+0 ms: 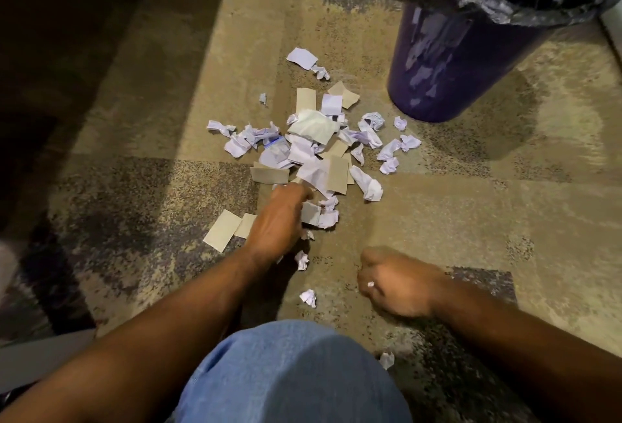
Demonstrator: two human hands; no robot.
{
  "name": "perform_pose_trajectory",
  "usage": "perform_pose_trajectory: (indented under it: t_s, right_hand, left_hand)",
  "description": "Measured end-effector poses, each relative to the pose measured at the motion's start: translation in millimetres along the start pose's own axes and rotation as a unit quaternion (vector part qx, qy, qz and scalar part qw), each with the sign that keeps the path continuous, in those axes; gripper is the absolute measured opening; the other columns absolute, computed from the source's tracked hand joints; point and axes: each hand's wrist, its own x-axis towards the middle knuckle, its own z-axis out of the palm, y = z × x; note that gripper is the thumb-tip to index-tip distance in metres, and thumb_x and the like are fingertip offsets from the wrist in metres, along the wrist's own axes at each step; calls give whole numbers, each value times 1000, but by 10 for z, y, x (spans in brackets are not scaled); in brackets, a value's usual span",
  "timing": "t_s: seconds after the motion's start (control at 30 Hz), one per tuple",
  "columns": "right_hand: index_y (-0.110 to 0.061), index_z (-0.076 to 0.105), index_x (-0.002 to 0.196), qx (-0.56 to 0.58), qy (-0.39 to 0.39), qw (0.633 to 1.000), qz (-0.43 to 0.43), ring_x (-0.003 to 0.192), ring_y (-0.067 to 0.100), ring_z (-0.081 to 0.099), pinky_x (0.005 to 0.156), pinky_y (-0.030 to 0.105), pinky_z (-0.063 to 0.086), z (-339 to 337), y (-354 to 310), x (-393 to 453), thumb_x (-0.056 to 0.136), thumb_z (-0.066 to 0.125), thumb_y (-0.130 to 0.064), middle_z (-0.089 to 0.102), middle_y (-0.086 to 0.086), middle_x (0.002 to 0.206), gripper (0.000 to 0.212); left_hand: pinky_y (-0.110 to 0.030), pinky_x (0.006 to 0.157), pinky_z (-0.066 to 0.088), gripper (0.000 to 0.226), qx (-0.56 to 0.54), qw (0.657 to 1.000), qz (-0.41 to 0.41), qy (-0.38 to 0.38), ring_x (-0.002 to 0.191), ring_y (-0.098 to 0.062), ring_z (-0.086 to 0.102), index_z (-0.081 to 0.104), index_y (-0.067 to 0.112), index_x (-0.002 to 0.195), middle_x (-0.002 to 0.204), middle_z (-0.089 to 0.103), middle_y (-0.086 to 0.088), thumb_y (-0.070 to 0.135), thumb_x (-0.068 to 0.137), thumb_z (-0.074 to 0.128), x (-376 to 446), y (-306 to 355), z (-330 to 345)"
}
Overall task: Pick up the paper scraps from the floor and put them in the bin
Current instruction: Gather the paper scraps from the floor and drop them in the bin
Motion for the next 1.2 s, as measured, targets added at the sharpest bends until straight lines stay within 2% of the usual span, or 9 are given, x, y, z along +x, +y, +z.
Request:
perform_pose_trajectory:
  t_s: [0.1,0.17,0.37,0.57,0.7,0.83,0.93,1.07,1.2]
  right_hand:
    - [-25,61,109,-44,-98,992,-70,88,11,53,77,35,54,149,-255,-104,99,55,-35,47,-6,108,15]
    - [-19,62,113,-78,-160,980,-83,86,19,57,73,40,56,244,-361,-147,97,61,-29,51,1,107,19]
    - [-13,56,128,-76,-178,976,-102,94,36,58,75,38,41,352,-470,-338,103,50,-27,64,16,112,29]
    - [-18,47,125,-110,-172,971,-127,89,29,59,72,36,44,542,-385,-410,100,39,-48,61,7,100,40]
    - [-8,58,116,-141,-130,976,-101,83,29,62,62,35,49,488,-299,-402,92,66,-11,54,11,103,26]
    - [-13,55,125,-84,28,996,-11,101,27,59,85,41,55,97,2,-299,96,57,-13,52,10,127,29]
    - [-19,56,117,-13,213,974,72,93,19,58,79,36,52,-484,271,-265,101,56,-26,53,2,120,18]
    - [-22,58,97,60,481,857,174,81,9,49,69,22,38,-1546,519,-198,100,59,-35,52,-4,97,14]
    - [-19,60,94,107,644,726,217,84,9,49,70,22,33,-2559,685,-216,98,61,-33,59,1,101,15]
  left_hand:
    - [-37,81,44,33,19,1000,2,6,98,-17,48,58,22,114,109,55,1,-4,95,50,78,-115,9]
    - [-35,78,40,10,31,999,26,-13,99,-21,50,58,23,110,108,55,1,21,101,55,104,-167,57]
    - [-37,84,46,79,103,984,87,-114,111,-21,43,51,30,127,127,48,-2,84,70,63,143,-109,211]
    - [-43,89,50,54,193,966,107,-134,116,-29,43,40,29,139,134,42,-13,56,95,56,266,-12,328]
    - [-37,89,46,34,151,972,118,-137,115,-26,40,47,25,131,128,42,-10,26,99,58,296,54,301]
    - [-31,81,40,40,84,984,106,-118,107,-26,48,52,25,126,121,46,-7,9,92,64,412,169,238]
    - [-29,75,38,50,6,992,116,-57,102,-22,51,51,24,128,121,47,-5,-4,89,63,622,476,74]
    - [-27,76,46,36,-134,983,111,59,101,-13,52,52,30,125,122,47,0,4,100,53,1169,1279,-430]
    - [-25,81,45,25,-200,953,154,165,102,-14,54,56,27,120,118,49,-1,12,101,49,1918,2087,-996]
